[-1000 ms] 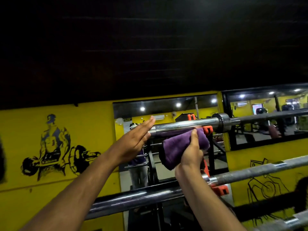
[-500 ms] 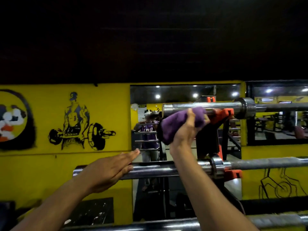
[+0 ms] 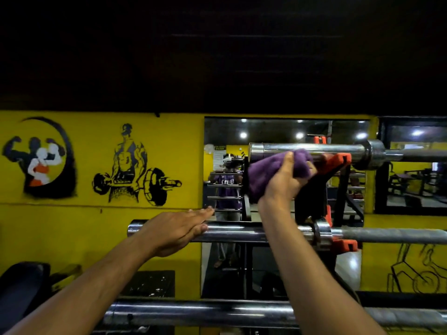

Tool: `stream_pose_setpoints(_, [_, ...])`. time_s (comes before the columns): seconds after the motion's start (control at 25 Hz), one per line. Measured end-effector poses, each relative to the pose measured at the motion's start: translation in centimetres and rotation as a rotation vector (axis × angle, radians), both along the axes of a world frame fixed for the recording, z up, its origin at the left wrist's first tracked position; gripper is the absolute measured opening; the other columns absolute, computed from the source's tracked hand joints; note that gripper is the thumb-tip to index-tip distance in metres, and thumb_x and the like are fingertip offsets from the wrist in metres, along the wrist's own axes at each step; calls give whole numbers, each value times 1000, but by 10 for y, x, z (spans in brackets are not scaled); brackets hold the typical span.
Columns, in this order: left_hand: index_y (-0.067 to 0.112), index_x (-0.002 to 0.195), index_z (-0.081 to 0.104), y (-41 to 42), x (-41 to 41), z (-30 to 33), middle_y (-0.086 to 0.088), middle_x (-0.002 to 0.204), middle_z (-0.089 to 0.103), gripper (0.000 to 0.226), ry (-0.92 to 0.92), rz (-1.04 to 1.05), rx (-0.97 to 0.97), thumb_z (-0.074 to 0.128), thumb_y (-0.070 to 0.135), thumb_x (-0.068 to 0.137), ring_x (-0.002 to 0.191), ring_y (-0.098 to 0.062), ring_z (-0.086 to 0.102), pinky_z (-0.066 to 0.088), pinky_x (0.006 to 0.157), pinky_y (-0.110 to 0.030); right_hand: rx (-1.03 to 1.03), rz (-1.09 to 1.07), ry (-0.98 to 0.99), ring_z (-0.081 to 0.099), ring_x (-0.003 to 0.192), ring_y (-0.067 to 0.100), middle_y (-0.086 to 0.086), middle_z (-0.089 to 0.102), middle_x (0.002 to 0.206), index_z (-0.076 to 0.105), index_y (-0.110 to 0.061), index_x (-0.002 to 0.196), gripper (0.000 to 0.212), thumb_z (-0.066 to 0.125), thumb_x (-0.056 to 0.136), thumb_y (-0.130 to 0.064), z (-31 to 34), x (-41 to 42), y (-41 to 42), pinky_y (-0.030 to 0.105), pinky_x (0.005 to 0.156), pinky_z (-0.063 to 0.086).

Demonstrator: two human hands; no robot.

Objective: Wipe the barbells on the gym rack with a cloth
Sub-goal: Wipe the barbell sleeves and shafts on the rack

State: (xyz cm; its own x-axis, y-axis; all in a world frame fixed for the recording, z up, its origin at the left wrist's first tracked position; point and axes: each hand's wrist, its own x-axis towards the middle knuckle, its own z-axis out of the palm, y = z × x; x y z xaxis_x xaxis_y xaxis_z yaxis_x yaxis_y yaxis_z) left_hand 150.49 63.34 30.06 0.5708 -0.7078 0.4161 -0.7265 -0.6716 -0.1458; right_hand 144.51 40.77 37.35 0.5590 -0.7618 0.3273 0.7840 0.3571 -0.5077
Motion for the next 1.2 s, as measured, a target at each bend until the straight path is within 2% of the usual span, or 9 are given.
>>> stream_pose_setpoints(0.16, [52,153,-8,0,2,0,10,157,39,59,-30,43,18,12,66,99,134,-15,48,45,103,-37,-207,178,59,62,114,18,-8,58,128,50,-55,107,32,70,83,-49,-10,14,40,52,99,49])
stream_pose_setpoints(0.28, [45,155,-7,-1,1,0,17,163,20,59,-36,55,31,13,61,102,146,-8,31,31,114,-29,-100,172,26,66,110,18,-5,64,122,51,-38,122,37,69,89,-38,-5,7,9,43,93,54])
stream_pose_setpoints(0.4, [42,156,0,-2,-5,1,26,159,7,58,-47,27,-5,14,57,102,150,-3,21,21,112,-20,-1,14,-37,66,105,13,-4,62,118,46,-40,112,26,63,97,-28,0,-5,-12,36,91,54])
stream_pose_setpoints(0.64, [41,158,8,-5,-10,3,17,159,31,62,-60,50,16,11,60,100,143,-8,36,35,110,-31,-545,271,200,59,112,19,-6,60,121,46,-34,125,40,68,92,-29,-19,-7,7,56,103,45])
stream_pose_setpoints(0.76, [43,157,-4,-10,-11,4,28,157,1,65,-37,45,-20,4,68,97,144,6,14,24,113,-22,-551,257,180,65,106,19,-1,68,115,56,-23,123,36,70,90,-25,-34,-39,-19,48,95,53])
stream_pose_setpoints(0.92, [45,154,-8,-50,-24,4,32,154,-8,76,-59,-45,-27,-9,77,84,141,11,4,14,109,-11,-258,108,-11,71,84,10,-3,71,97,60,-24,112,26,68,90,-14,-70,-94,-61,28,64,56])
stream_pose_setpoints(1.0, [45,152,-10,-79,-30,3,30,156,-7,71,-79,-116,-7,-5,71,86,142,10,6,7,108,-7,-125,-90,-78,70,84,7,-7,70,99,60,-34,105,27,71,88,-16,-75,-115,-88,29,68,58])
stream_pose_setpoints(1.12, [47,152,-10,-101,-29,-1,29,158,-2,70,-71,-143,23,-7,72,86,148,5,14,16,115,-15,-306,-347,-42,64,94,2,-10,64,108,55,-40,97,30,74,86,-19,-63,-123,-127,26,80,55])
stream_pose_setpoints(1.2, [49,150,-11,-104,-27,-1,31,156,-2,73,-68,-133,26,-14,76,82,148,3,18,25,116,-21,-459,-325,93,64,91,0,-10,63,105,55,-34,105,32,71,90,-12,-47,-108,-144,20,76,52])
